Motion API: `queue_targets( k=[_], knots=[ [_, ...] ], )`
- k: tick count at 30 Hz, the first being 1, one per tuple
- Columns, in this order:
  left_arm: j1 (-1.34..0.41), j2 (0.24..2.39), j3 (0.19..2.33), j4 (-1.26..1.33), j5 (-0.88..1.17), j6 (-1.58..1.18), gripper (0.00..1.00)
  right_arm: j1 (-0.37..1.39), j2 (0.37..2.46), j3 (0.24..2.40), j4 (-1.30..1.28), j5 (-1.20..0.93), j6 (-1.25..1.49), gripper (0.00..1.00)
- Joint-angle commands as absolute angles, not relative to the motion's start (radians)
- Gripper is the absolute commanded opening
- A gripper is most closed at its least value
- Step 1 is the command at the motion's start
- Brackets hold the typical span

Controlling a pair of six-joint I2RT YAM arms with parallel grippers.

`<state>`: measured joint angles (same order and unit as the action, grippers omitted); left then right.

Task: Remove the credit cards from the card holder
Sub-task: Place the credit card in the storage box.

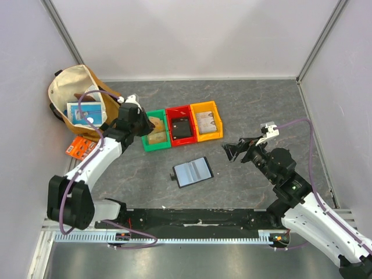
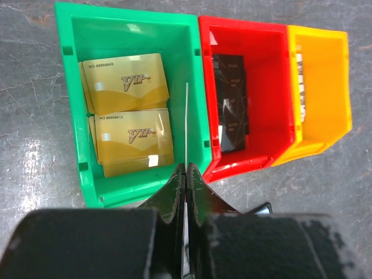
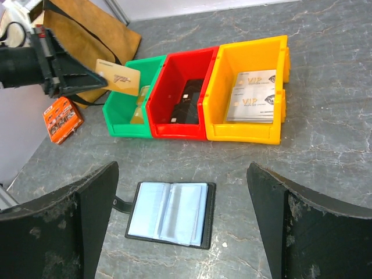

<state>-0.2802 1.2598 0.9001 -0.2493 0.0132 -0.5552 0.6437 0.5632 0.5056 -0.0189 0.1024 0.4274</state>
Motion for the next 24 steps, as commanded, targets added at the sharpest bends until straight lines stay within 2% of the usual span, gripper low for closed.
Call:
queue_targets(
  k=[1, 11, 17, 20, 24],
  knots=[
    [-0.268, 1.345, 0.933, -0.221, 0.031, -0.529, 0.02, 0.644, 0.545, 0.5, -0.029, 0.054, 0.396, 0.98],
    [-0.268, 1.446, 0.919, -0.137, 0.101, -0.58, 0.03, 0.644, 0.577, 0.489, -0.034, -0.023, 0.399, 0.98],
    [-0.268, 1.505, 0.943, -0.178, 0.089, -0.566, 0.27, 0.644, 0.638, 0.489, -0.028, -0.066, 0.407, 0.98],
    [-0.268, 1.508, 0.942, -0.184, 0.063, -0.566, 0.44, 0.644, 0.658, 0.488, -0.026, -0.078, 0.41, 0.98],
    [-0.268, 1.485, 0.962, -0.212, 0.011, -0.545, 0.55, 0.644, 0.693, 0.488, -0.025, -0.101, 0.417, 0.98]
  ],
)
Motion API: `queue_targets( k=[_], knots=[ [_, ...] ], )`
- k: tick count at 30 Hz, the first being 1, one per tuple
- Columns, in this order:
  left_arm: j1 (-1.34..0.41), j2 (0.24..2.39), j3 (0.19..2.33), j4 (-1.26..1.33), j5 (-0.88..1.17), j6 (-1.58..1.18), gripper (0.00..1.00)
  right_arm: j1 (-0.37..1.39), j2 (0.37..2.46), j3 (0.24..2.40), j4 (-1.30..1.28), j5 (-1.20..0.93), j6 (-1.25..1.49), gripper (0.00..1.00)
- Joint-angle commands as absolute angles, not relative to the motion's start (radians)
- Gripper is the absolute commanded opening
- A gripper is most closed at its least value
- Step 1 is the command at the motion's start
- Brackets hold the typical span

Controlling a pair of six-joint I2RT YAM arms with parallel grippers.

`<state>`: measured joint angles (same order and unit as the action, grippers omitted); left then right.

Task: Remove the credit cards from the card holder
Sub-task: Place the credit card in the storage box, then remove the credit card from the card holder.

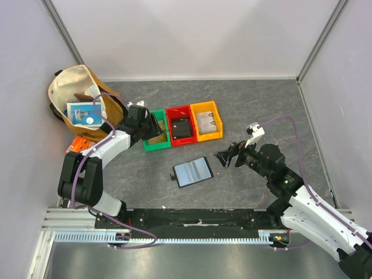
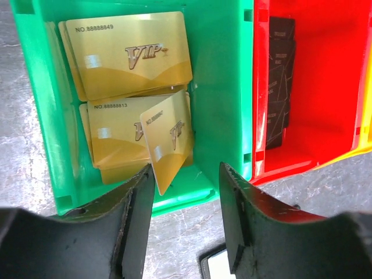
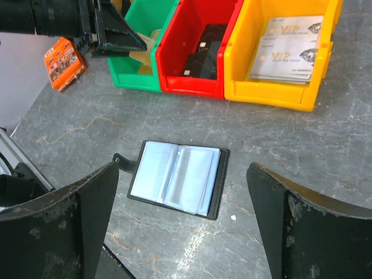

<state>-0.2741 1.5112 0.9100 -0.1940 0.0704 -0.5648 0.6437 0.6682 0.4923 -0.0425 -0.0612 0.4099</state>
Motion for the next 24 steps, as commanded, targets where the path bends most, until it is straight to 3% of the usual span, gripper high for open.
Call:
queue_targets(
  k=[1, 9, 14, 24],
  knots=[
    [-0.27, 1.473, 0.969, -0.224, 0.005, -0.534, 0.58, 0.644, 0.704, 0.488, -0.026, -0.106, 0.419, 0.98],
    [-0.275, 1.402, 1.032, -0.316, -0.038, -0.483, 0.75, 0.644, 0.794, 0.492, -0.014, -0.15, 0.44, 0.96],
    [-0.345, 1.241, 0.956, -0.307, -0.005, -0.529, 0.71, 0.647, 0.877, 0.495, -0.009, -0.204, 0.469, 0.96],
    [-0.719, 1.006, 0.684, -0.218, 0.026, -0.702, 0.64, 0.722, 1.092, 0.518, 0.069, -0.196, 0.537, 0.88]
  ],
)
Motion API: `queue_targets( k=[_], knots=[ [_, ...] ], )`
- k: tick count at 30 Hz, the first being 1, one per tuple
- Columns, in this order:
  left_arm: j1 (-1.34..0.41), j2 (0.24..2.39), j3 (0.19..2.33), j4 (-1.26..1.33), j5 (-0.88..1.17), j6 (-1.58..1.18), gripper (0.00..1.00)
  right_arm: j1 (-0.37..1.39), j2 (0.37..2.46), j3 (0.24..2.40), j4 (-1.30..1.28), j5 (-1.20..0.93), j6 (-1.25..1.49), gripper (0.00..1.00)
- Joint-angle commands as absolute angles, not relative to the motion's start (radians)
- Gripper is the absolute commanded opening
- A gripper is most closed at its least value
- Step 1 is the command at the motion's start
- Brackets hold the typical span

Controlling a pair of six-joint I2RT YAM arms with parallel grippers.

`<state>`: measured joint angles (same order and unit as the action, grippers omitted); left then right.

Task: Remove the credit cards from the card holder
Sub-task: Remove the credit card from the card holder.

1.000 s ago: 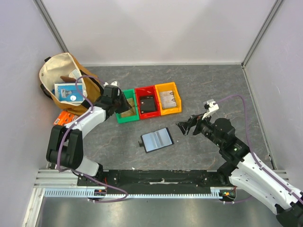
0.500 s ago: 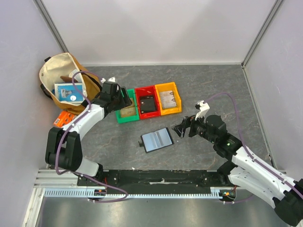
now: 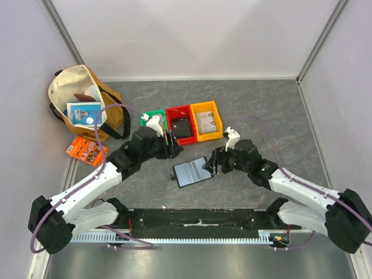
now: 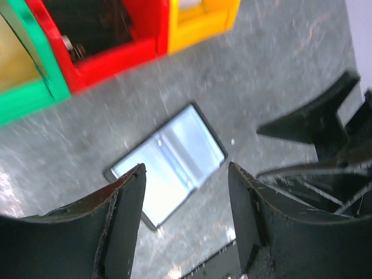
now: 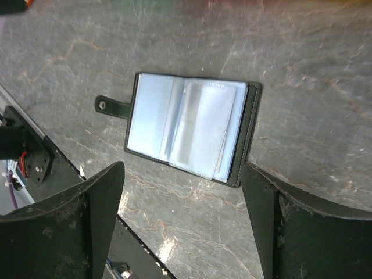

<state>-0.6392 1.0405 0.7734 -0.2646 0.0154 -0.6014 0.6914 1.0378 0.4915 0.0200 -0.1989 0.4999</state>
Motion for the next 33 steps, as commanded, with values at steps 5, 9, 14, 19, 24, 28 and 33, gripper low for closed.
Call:
queue_targets(
  k=[5, 9, 14, 19, 24, 28, 33],
  knots=[
    [-0.788, 1.012, 0.568, -0.144, 0.026, -0.738, 0.57, 0.764, 1.193, 0.52, 0.107, -0.172, 0.564, 0.83],
    [-0.798, 1.057, 0.5, -0.08, 0.018, -0.755, 0.46, 0.773, 1.253, 0.518, 0.155, -0.155, 0.584, 0.79],
    [-0.805, 1.106, 0.457, -0.061, 0.005, -0.772, 0.38, 0.779, 1.299, 0.534, 0.179, -0.166, 0.588, 0.74],
    [-0.819, 1.137, 0.42, -0.051, 0.003, -0.795, 0.34, 0.779, 1.335, 0.541, 0.189, -0.173, 0.586, 0.69],
    [-0.825, 1.166, 0.396, -0.038, 0.003, -0.813, 0.29, 0.779, 1.368, 0.54, 0.202, -0.186, 0.589, 0.65],
    [-0.833, 1.173, 0.385, -0.029, 0.003, -0.821, 0.28, 0.779, 1.384, 0.535, 0.198, -0.172, 0.589, 0.64],
    [-0.836, 1.18, 0.379, -0.021, 0.005, -0.822, 0.26, 0.779, 1.391, 0.522, 0.218, -0.196, 0.589, 0.62]
  ],
)
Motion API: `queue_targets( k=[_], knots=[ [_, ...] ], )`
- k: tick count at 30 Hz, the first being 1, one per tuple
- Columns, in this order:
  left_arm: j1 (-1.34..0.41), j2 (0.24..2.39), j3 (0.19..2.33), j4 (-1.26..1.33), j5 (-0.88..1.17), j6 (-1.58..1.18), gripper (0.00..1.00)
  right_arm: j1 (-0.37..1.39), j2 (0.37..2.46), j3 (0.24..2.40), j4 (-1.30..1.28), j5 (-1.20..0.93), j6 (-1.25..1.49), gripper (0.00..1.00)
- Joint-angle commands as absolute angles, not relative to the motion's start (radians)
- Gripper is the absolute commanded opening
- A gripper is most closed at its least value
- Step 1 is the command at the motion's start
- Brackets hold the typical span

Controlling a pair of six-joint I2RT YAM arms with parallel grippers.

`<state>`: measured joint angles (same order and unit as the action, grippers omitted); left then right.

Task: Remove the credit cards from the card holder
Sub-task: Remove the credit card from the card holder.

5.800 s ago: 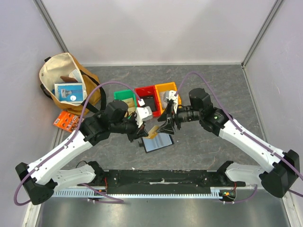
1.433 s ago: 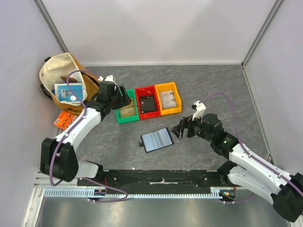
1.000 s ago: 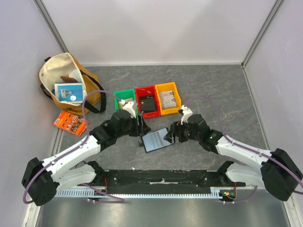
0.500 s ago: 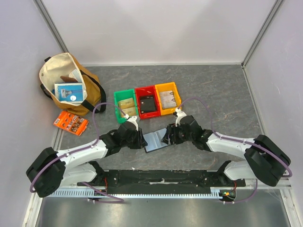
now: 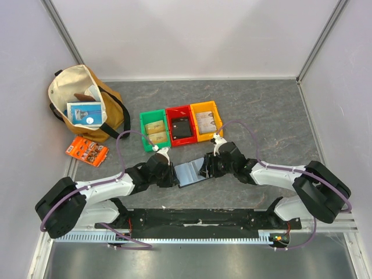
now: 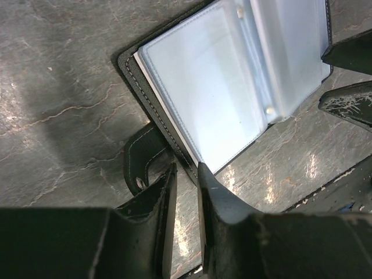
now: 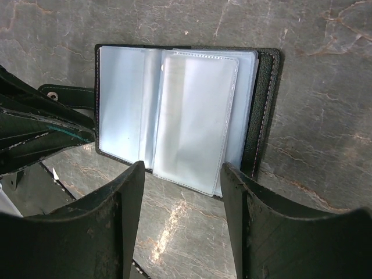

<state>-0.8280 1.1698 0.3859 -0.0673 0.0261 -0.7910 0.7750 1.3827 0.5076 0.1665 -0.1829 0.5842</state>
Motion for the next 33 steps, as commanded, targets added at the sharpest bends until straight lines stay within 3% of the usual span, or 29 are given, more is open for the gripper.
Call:
queue_targets(
  k=[1, 11, 21, 33],
  knots=[
    [-0.838, 1.183, 0.379, -0.02, 0.003, -0.822, 0.26, 0.779, 1.391, 0.52, 0.23, -0.208, 0.594, 0.6],
    [-0.847, 1.213, 0.38, 0.021, 0.021, -0.824, 0.24, 0.779, 1.41, 0.545, 0.247, -0.236, 0.597, 0.56],
    [-0.848, 1.189, 0.374, 0.015, 0.006, -0.831, 0.24, 0.779, 1.29, 0.554, 0.111, -0.094, 0.555, 0.56],
    [-0.854, 1.204, 0.379, 0.015, 0.009, -0.83, 0.24, 0.779, 1.37, 0.534, 0.153, -0.107, 0.56, 0.56]
  ],
)
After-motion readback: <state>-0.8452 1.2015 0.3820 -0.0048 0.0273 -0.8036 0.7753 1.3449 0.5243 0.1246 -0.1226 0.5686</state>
